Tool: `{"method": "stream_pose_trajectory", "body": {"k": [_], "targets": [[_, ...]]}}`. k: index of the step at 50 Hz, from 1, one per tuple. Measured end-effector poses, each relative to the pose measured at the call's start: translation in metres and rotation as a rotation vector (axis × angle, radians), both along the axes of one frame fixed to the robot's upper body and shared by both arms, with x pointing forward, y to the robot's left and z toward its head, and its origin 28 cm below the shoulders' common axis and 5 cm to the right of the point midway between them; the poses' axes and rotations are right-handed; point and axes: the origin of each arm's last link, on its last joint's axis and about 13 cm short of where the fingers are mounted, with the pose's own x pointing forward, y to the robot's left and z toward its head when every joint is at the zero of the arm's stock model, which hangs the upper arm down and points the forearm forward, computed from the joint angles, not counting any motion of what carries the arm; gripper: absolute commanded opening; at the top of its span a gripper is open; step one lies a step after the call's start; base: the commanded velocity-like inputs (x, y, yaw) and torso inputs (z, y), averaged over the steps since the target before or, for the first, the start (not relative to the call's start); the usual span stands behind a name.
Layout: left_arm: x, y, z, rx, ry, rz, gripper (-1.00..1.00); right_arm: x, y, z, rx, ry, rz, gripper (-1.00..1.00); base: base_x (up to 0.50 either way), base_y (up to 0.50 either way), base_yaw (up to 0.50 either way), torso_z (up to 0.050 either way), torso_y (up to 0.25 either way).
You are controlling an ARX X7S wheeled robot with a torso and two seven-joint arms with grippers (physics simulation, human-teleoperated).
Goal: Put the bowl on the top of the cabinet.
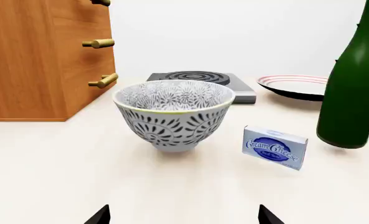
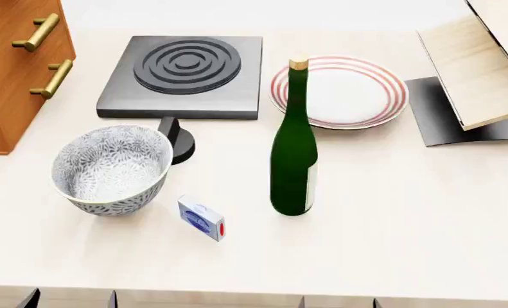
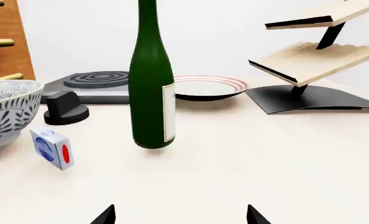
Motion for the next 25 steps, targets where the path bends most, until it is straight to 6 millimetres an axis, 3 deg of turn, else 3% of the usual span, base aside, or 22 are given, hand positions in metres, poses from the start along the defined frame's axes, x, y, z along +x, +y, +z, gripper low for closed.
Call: {"method": "stream_pose_trajectory", "body": {"k": [25], "targets": [[0.0018, -0.0029, 0.0071, 0.037, -0.007, 0.019, 1.00, 0.0047, -0.0021, 0.0068, -0.044, -0.017, -0.041, 1.00, 0.00, 0.00, 0.00, 0.000, 0.000]]}}
